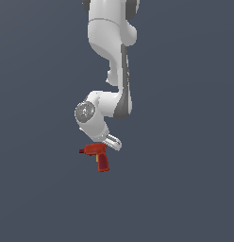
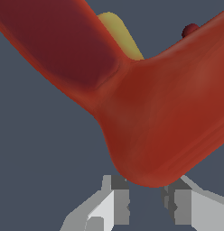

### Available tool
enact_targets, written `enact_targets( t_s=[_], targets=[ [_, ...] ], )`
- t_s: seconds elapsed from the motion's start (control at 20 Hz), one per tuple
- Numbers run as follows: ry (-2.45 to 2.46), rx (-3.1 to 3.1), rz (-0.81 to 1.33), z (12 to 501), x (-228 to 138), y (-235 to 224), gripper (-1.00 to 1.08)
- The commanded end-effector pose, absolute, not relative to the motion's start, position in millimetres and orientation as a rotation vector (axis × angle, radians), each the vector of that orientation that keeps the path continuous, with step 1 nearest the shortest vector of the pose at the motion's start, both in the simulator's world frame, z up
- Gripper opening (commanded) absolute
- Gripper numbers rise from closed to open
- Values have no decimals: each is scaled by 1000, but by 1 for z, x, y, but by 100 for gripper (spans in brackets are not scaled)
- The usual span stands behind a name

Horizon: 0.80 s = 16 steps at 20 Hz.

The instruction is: Pick up the object and move it to a goal position.

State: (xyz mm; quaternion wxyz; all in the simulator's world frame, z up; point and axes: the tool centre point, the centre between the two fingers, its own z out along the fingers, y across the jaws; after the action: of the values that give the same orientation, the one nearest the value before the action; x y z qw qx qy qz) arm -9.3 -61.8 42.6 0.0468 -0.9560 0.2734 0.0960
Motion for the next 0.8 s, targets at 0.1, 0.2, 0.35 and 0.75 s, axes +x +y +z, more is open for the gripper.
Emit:
enact_targets(
  t_s=[0.1, 0.2, 0.35, 0.75],
  targets=[
    [834, -2917, 287, 45, 15, -77, -100],
    [834, -2917, 287, 45, 25, -83, -100],
    [834, -2916, 287, 45, 39, -91, -100],
    [834, -2915, 287, 46, 66, -107, -100]
  ],
)
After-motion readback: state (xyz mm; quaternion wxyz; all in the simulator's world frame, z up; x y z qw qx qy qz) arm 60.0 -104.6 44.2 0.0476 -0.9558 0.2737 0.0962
